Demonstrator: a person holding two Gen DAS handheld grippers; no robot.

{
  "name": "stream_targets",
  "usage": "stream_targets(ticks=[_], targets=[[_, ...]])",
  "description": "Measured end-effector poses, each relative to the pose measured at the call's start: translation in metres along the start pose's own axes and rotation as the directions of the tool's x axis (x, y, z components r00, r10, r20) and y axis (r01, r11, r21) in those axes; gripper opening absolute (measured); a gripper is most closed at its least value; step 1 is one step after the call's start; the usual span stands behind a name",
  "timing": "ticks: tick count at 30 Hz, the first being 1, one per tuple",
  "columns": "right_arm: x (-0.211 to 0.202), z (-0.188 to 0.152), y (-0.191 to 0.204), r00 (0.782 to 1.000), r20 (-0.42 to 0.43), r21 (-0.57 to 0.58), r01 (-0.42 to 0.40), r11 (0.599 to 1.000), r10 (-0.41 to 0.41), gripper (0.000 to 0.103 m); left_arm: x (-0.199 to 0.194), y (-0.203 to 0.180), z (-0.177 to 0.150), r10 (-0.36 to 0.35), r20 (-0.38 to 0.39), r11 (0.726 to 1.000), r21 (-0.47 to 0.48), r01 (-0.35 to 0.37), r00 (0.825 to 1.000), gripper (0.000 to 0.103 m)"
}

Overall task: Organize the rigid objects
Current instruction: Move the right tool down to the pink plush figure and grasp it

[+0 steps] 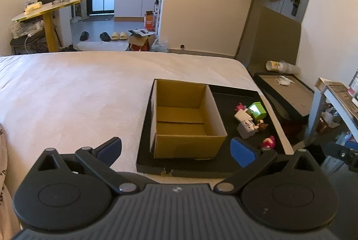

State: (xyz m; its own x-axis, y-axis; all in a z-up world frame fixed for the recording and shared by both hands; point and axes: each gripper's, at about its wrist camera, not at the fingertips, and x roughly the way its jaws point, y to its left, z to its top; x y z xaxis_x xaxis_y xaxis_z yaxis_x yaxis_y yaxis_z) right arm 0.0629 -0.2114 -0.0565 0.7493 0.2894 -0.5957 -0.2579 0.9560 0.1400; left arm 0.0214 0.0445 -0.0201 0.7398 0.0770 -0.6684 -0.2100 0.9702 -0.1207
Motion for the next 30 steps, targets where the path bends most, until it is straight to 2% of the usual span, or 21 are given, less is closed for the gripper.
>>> stream_targets(ticks=[11,19,23,26,30], targets=[[0.032,0.004,-0.015,0.998,-0.04,0.029,0.049,0.998,-0.048,0.103,0.031,0.01,0.006,0.028,-0.019,0.999,-0.034,-0.029,0.999,0.102],[0.052,0.005,-0.028,0.998,-0.05,0.073,0.03,0.997,-0.026,0.103,0.055,0.015,0.009,0.044,-0.035,0.997,-0.058,-0.046,0.998,0.1],[0.066,0.004,-0.034,0.997,-0.074,0.096,0.024,0.995,-0.016,0.096,0.067,0.019,0.011,0.059,-0.037,0.995,-0.081,-0.062,0.998,0.098],[0.077,0.005,-0.038,0.996,-0.094,0.12,0.021,0.992,-0.01,0.089,0.074,0.021,0.012,0.098,-0.024,0.991,-0.094,-0.1,0.995,0.09],[0.094,0.005,-0.048,0.99,-0.133,0.189,-0.011,0.982,0.037,0.072,0.089,0.027,0.015,0.108,-0.054,0.987,-0.111,-0.113,0.993,0.074]])
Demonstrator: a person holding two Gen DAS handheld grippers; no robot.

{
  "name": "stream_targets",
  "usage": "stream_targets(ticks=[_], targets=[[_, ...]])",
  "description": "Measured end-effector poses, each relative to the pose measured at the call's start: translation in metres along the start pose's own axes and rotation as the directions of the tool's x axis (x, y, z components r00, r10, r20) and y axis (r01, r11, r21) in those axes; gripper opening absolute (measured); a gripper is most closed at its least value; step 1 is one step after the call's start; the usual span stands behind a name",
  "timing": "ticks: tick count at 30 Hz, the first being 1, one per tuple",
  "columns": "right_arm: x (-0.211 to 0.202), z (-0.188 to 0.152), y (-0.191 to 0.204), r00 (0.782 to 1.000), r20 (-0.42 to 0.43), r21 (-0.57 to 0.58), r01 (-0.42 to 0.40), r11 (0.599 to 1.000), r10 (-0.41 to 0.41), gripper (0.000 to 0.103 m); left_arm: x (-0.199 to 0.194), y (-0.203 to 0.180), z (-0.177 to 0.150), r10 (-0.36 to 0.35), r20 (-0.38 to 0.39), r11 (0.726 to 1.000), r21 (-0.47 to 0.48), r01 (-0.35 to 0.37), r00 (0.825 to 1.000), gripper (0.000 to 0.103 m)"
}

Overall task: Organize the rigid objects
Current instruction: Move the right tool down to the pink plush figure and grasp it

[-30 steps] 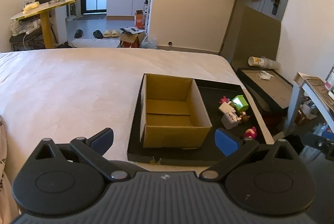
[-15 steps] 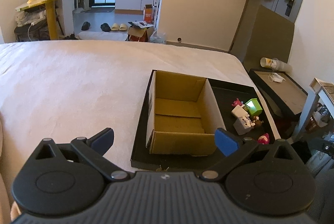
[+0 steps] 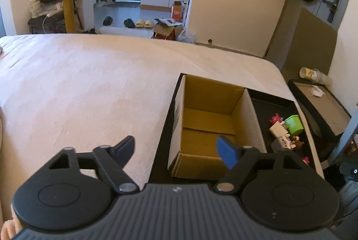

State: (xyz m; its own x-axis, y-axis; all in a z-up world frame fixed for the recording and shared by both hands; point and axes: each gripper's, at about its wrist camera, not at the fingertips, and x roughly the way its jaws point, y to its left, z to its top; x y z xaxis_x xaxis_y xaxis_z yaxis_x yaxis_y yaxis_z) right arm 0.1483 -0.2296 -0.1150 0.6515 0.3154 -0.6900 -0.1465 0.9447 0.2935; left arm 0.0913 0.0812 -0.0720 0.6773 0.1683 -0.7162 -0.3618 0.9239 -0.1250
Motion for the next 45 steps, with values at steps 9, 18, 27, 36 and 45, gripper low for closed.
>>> stream_targets(ticks=[9,18,27,36,45], targets=[[0.04,0.006,-0.016,0.998,-0.067,0.106,-0.011,0.994,0.018,0.061,0.035,0.0,0.006,0.002,-0.065,1.0,0.01,-0.001,0.998,0.06],[0.079,0.007,-0.035,0.993,-0.121,0.205,0.022,0.978,0.003,0.054,0.07,-0.006,0.008,0.036,-0.127,0.999,0.041,-0.031,0.991,0.044],[0.114,0.008,-0.05,0.985,-0.174,0.271,0.044,0.962,0.004,0.055,0.102,-0.011,0.008,0.058,-0.199,0.998,0.045,-0.05,0.978,0.041],[0.141,0.007,-0.06,0.976,-0.219,0.303,0.083,0.949,-0.016,0.056,0.12,-0.014,0.005,0.059,-0.258,0.998,0.04,-0.051,0.964,0.039],[0.159,0.006,-0.063,0.967,-0.252,0.313,0.119,0.942,-0.038,0.056,0.134,-0.012,0.007,0.069,-0.284,0.998,0.017,-0.066,0.956,0.017]])
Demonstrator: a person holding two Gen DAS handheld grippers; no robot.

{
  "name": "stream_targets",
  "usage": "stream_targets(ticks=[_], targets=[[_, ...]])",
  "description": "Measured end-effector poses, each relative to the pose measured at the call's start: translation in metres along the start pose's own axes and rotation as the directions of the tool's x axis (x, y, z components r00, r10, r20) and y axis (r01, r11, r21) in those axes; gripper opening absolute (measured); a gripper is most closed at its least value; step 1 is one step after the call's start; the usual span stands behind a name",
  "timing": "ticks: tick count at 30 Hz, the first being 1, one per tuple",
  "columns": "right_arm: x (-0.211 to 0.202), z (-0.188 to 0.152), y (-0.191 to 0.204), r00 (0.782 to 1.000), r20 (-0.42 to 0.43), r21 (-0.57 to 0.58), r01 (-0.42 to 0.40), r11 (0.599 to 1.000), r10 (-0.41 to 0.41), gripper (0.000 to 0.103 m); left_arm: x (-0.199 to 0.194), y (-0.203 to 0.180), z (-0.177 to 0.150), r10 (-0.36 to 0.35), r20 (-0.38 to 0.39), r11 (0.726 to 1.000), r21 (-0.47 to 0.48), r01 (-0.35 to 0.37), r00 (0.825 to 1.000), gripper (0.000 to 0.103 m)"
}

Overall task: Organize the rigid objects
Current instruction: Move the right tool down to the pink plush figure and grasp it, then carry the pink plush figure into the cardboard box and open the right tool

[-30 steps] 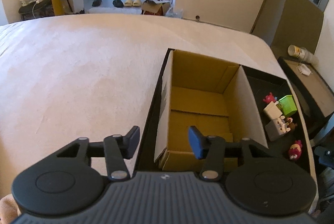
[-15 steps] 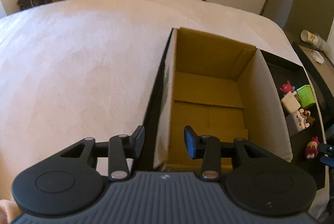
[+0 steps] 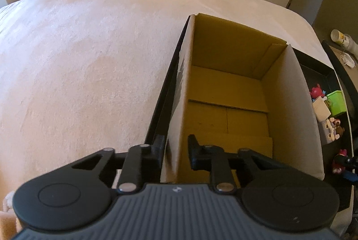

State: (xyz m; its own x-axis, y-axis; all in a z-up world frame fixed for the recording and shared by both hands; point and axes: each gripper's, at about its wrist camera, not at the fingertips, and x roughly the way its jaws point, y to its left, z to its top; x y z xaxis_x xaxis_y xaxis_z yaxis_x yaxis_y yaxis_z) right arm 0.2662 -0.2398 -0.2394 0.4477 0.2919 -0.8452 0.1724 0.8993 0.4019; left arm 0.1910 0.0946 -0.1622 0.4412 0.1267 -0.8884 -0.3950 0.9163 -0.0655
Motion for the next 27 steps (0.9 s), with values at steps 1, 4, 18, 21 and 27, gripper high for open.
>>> stream_targets(ticks=[1,4,18,21,27], targets=[[0.002,0.001,-0.001,1.0,-0.004,0.007,0.0,1.0,0.0,0.056,0.001,0.0,-0.001,0.005,-0.001,1.0,0.002,-0.005,1.0,0.015],[0.004,0.001,-0.002,1.0,0.001,0.015,-0.005,1.0,0.005,0.056,0.003,0.001,0.001,0.008,-0.006,1.0,-0.01,-0.009,1.0,0.012],[-0.007,-0.001,0.003,0.997,0.038,-0.001,-0.063,0.998,0.063,0.045,-0.003,0.004,-0.005,-0.028,0.013,0.999,0.023,0.028,1.0,0.012],[-0.014,-0.002,0.006,0.996,0.041,-0.014,-0.083,0.996,0.083,0.045,-0.004,0.003,-0.006,-0.027,0.016,0.999,0.031,0.027,0.999,0.012],[-0.029,-0.005,0.023,0.991,0.05,-0.078,-0.118,0.99,0.122,0.045,-0.005,0.002,-0.008,-0.036,0.001,0.999,0.041,0.036,0.999,0.012]])
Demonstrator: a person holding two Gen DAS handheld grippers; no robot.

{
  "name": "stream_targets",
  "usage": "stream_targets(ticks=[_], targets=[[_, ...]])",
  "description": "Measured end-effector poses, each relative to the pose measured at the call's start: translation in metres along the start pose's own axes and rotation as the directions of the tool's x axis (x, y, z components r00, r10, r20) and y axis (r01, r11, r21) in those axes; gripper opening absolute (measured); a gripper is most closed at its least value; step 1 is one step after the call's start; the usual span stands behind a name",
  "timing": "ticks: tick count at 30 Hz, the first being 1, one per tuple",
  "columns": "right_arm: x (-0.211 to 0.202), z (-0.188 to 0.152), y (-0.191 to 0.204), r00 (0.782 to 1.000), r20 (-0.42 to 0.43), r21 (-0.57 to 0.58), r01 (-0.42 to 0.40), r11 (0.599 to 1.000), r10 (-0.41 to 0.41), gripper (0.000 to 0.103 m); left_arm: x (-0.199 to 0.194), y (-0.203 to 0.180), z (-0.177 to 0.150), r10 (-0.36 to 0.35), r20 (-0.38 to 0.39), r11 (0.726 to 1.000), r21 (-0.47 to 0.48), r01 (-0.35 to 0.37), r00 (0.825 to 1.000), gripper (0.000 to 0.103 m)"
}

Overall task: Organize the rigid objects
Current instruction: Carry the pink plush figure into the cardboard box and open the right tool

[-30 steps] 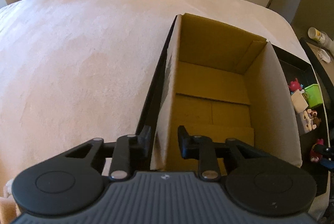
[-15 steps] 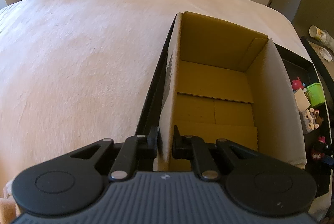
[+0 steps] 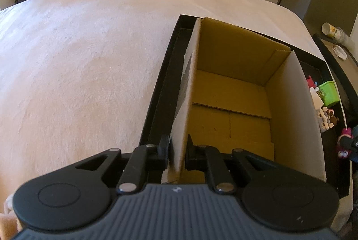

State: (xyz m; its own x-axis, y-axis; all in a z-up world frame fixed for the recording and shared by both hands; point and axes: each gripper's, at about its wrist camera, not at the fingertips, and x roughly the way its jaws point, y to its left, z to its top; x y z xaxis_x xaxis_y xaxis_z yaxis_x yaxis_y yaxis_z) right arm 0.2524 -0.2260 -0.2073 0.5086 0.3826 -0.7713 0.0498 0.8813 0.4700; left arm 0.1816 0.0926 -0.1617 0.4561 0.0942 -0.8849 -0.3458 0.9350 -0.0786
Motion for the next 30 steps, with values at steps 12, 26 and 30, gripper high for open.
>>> stream_targets(ticks=[12,26,30], targets=[[-0.024,0.01,0.054,0.996,0.021,-0.126,-0.078,0.989,0.081,0.045,-0.005,0.017,0.0,-0.077,0.029,0.995,-0.064,0.079,0.997,0.014],[-0.027,0.004,0.117,0.99,0.007,-0.251,-0.137,0.958,0.143,0.045,-0.012,0.022,-0.007,-0.094,0.065,0.992,-0.083,0.099,0.993,0.014],[-0.024,0.001,0.136,0.987,-0.007,-0.292,-0.153,0.944,0.158,0.045,-0.012,0.017,-0.008,-0.054,0.08,0.996,-0.064,0.059,0.995,0.012]])
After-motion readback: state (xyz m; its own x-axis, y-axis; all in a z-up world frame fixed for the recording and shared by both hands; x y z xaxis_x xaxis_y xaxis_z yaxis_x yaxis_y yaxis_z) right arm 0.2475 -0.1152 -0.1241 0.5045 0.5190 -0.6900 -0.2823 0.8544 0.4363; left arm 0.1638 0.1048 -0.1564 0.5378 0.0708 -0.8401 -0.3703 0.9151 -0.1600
